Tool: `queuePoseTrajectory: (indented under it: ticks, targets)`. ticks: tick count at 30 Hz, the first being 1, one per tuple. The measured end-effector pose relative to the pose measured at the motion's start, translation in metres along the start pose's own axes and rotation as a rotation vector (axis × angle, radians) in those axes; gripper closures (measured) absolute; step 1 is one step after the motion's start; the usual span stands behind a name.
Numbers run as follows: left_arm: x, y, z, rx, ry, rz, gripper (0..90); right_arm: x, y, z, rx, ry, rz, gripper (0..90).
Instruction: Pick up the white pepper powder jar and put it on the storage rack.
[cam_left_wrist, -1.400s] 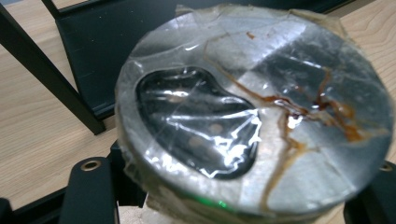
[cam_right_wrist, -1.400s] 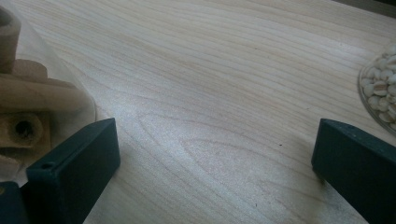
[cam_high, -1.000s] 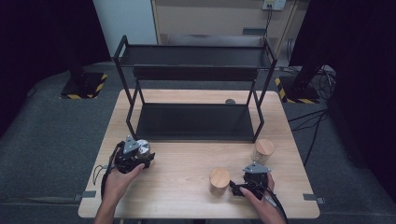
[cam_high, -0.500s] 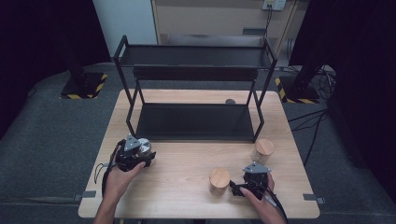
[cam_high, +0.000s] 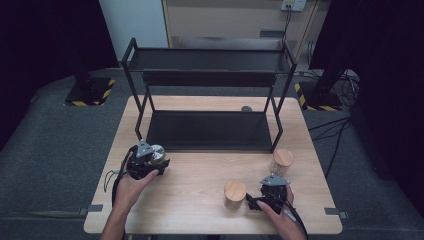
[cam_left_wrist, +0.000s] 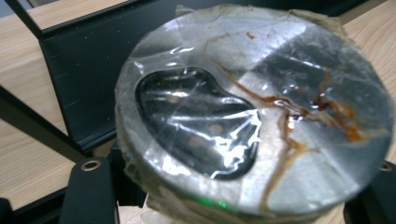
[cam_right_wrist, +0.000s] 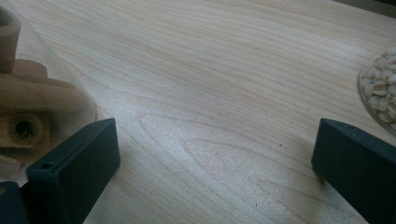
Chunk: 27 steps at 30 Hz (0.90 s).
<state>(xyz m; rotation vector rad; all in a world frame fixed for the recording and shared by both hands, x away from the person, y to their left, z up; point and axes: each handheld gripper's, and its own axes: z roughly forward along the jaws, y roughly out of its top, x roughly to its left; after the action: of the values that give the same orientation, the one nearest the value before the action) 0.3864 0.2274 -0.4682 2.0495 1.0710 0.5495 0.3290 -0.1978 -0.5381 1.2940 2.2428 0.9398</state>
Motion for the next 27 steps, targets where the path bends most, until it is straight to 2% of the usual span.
queuePoseTrajectory:
  ticks: [10,13,27]
  targets:
    - [-0.002,0.009,0.009,-0.007,-0.024,0.007,29.9,0.0,0.0,0.0,0.0,0.0,0.0,0.9]
    - [-0.001,0.01,0.012,-0.009,-0.031,-0.002,29.9,0.0,0.0,0.0,0.0,0.0,0.0,0.9]
    - [-0.001,0.025,0.022,-0.009,-0.046,0.021,29.9,0.0,0.0,0.0,0.0,0.0,0.0,0.9]
